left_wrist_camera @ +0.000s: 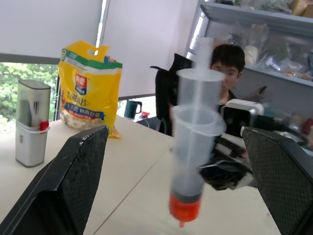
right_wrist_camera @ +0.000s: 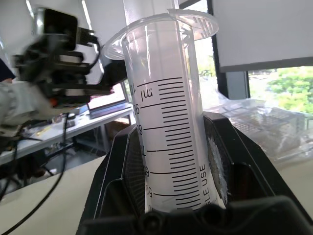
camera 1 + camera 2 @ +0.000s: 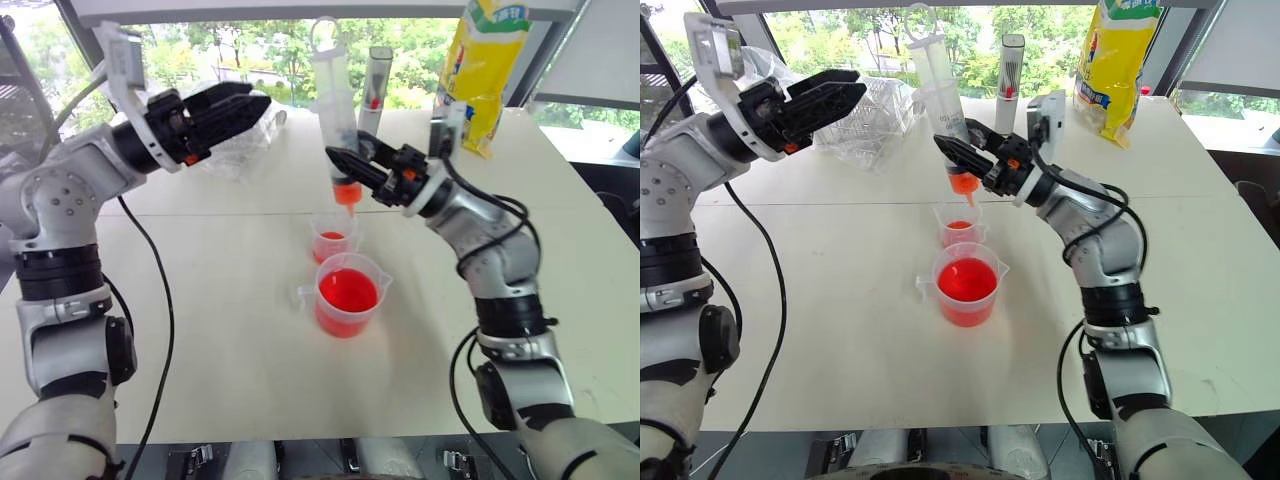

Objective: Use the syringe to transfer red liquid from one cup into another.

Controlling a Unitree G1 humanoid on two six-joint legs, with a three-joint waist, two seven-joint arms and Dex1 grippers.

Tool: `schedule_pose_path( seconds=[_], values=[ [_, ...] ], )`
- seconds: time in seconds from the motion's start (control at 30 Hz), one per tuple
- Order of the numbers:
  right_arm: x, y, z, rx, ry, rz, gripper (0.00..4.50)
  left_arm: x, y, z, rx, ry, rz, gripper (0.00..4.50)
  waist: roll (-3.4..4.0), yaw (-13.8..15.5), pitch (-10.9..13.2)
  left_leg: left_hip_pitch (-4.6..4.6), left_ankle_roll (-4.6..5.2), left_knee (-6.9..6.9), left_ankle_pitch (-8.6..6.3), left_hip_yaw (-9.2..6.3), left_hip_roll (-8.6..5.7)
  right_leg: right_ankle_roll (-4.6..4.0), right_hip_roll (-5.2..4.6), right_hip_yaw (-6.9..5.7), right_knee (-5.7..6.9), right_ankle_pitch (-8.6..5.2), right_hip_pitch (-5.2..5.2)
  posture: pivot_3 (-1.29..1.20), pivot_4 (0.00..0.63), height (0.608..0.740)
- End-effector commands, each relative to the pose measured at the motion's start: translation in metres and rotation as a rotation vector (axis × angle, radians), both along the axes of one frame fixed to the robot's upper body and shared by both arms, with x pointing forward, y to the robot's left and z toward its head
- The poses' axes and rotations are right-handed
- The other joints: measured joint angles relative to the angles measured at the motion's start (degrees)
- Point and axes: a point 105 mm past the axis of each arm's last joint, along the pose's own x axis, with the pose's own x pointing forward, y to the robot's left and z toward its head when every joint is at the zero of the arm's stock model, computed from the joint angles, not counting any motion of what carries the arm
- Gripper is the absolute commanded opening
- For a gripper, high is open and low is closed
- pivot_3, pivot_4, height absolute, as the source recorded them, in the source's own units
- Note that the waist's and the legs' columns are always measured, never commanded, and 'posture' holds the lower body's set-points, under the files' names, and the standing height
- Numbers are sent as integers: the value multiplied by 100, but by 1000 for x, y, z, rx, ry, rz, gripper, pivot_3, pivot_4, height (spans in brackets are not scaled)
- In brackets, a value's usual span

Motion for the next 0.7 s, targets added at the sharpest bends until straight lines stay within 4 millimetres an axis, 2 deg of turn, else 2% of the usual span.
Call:
schedule_pose_path(
  seconds=[0.03, 0.27, 0.43, 0.7],
  values=[
    [10, 5, 4, 17, -61, -30, 1398, -9, -1, 13, -2, -68, -5, 4438, 0, 3, 0, 0, 0, 0, 0, -1, 1, 0, 0, 0, 0, 0, 0, 0, 150, 740],
    [19, 12, -16, 19, -41, -44, 1398, -7, -10, 24, -15, -90, -30, 4438, 1, 11, 0, -4, -1, 1, 1, -1, 4, 0, -7, 0, 0, 0, 0, 0, 150, 740],
    [16, 13, -19, 19, -45, -39, 1398, 15, -17, 29, -21, -93, 12, 4438, 1, 9, 1, -1, -3, 1, 1, -1, 2, 0, -5, -2, 3, 0, 0, 0, 150, 740],
    [14, 13, -21, 12, -46, -34, 1398, 39, -37, 16, 28, -72, -13, 4438, 2, 1, 1, -3, -4, -2, 2, 2, 0, 0, -1, -5, 4, 0, -6, 0, 150, 740]
  ],
)
